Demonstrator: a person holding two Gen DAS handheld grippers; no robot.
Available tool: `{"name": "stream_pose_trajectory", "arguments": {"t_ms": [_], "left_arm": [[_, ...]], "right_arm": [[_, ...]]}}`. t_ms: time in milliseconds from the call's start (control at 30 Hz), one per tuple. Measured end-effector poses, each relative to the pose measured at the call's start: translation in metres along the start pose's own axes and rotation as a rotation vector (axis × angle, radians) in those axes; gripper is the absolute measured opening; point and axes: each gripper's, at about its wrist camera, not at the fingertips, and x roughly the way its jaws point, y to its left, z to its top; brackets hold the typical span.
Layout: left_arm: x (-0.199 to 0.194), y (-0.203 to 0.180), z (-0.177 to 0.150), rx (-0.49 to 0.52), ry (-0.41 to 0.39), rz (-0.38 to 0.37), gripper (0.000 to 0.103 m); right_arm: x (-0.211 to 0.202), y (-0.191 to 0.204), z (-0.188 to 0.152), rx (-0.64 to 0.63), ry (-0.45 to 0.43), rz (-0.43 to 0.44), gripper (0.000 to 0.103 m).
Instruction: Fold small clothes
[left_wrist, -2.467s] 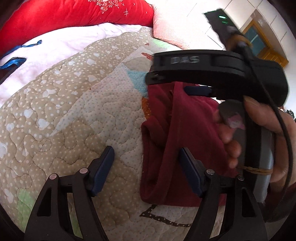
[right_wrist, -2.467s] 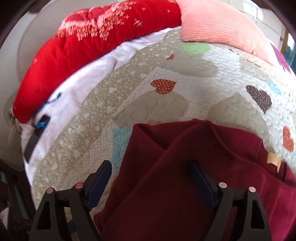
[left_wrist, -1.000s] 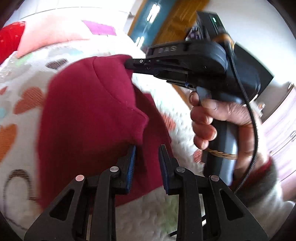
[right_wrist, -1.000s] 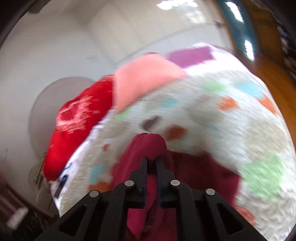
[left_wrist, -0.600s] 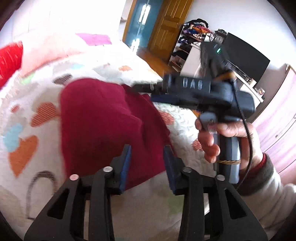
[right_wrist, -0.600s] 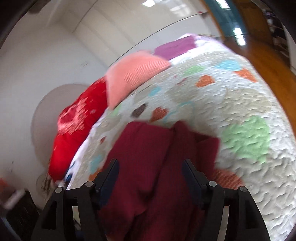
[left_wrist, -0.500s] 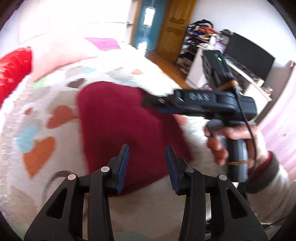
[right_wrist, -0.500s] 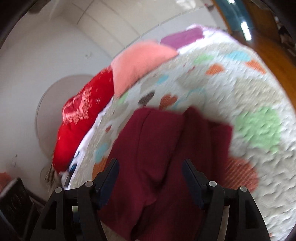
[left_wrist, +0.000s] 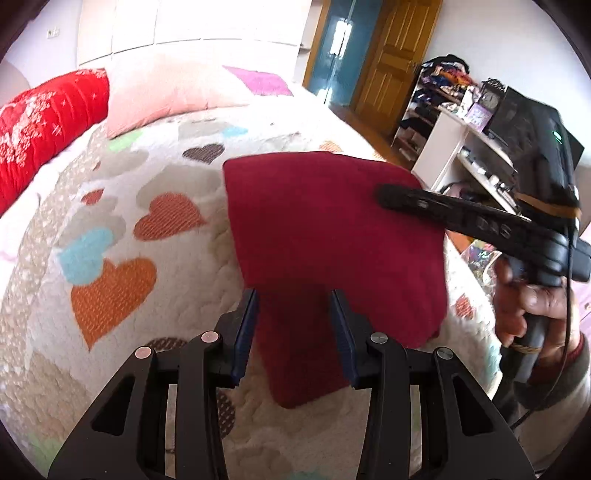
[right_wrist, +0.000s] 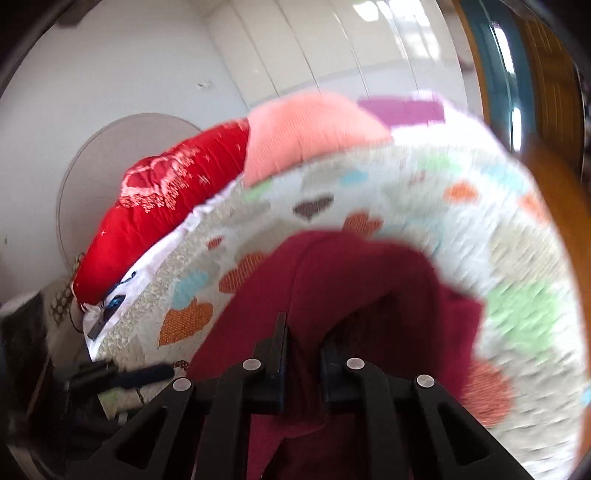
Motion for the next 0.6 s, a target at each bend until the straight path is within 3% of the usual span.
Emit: {"name": "stream_pose_trajectory", "arguments": {"t_ms": [67, 167, 233, 333, 400, 467, 600], "left_arm": [[0.006, -0.007, 0.001, 0.007, 0.01, -0.015, 0.044], [0.026, -0.017, -0.001, 0.035, 0.051, -0.023, 0.045], [0.037, -0.023, -0.004, 0.062, 0.078, 0.03, 0.046], [0.035, -0.022, -0.005, 0.08, 0.067, 0.048, 0.046], [0.034, -0.016, -0.001, 0.06, 0.065, 0.04, 0.046], [0.035, -0.011, 0.002, 0.039, 0.057, 0.045, 0.046], [0.041, -0.01, 0.0, 0.016, 0.052, 0.049, 0.055]], "right_arm": [[-0.015, -0.004, -0.002, -0.04, -0.007, -0.064, 0.012], [0.002, -0.026, -0.016, -0.061, 0.079, -0.178, 0.012], [0.017, -0.045, -0.029, -0.005, 0.134, -0.163, 0.015], [0.01, -0.068, -0.036, 0.142, 0.092, -0.077, 0.032], [-0.003, -0.07, -0.03, 0.166, 0.05, -0.1, 0.045], [-0.012, -0.063, -0.022, 0.124, 0.005, -0.13, 0.045], [-0.005, -0.045, -0.008, 0.058, -0.031, -0.098, 0.045]]}}
